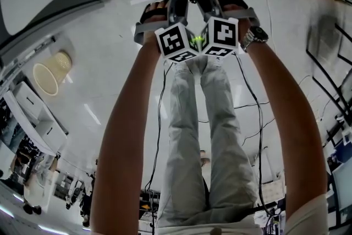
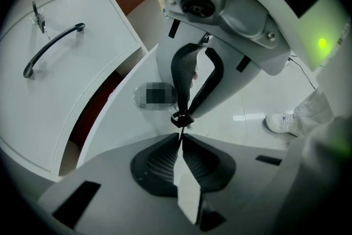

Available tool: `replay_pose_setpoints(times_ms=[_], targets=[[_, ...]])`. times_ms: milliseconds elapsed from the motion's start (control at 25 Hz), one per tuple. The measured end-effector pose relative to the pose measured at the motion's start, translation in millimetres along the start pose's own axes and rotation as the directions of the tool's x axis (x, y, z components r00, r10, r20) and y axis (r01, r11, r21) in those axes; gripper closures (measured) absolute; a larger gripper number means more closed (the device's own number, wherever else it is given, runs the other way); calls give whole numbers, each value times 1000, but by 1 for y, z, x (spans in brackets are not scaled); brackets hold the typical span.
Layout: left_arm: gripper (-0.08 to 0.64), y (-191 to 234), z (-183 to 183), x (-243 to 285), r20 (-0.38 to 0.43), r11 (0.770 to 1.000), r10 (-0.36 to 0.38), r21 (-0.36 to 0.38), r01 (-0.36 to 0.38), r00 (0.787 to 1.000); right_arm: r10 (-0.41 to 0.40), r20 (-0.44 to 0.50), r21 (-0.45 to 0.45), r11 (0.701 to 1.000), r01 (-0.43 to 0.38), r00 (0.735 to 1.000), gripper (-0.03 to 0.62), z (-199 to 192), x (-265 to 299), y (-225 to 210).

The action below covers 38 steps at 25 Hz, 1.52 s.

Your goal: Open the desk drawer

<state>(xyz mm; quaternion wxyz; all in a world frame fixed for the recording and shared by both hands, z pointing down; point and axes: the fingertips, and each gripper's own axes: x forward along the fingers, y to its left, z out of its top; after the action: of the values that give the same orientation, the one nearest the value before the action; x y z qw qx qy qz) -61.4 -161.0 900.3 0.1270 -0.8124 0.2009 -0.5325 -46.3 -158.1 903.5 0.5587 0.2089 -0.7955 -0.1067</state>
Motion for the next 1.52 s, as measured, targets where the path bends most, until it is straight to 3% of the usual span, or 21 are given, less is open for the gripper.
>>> replay_pose_setpoints(times_ms=[200,320,360,520,720,920,1040,1160,1360,1480,1520], targets=[[528,2,2,1,29,1000,10,-11,-9,1000,-14,5,11,1000,14,1000,552,0,1,0],[516,-2,0,0,44,999,-35,-20,35,998,-4,8,54,999,4,1000,552,2,2,2],[480,-5,1,0,44,999,-51,-16,52,998,3,16,70,998,-4,1000,549,2,1,2],[419,-9,2,-5,47,997,-59,-37,60,997,47,66,117,992,-55,997,463,1,-9,8],[417,-6,-6,-23,72,986,-26,-160,38,997,8,119,160,987,-27,993,448,1,-28,7],[462,-7,-7,-51,80,945,11,-326,15,997,55,159,356,928,-109,986,464,-3,-57,8],[499,-9,-5,-67,75,900,19,-435,15,997,43,180,456,881,-122,983,542,-1,-75,5],[532,-11,3,-86,91,840,25,-542,28,996,35,219,556,817,-154,975,555,6,-95,0],[552,-5,19,-127,130,698,45,-713,62,990,-24,266,713,678,-180,964,566,18,-140,-13],[552,16,29,-162,175,598,112,-798,74,978,-81,263,749,645,-150,961,568,26,-172,-20],[552,24,33,-175,188,575,136,-815,77,973,-100,261,758,636,-140,960,568,29,-184,-22]])
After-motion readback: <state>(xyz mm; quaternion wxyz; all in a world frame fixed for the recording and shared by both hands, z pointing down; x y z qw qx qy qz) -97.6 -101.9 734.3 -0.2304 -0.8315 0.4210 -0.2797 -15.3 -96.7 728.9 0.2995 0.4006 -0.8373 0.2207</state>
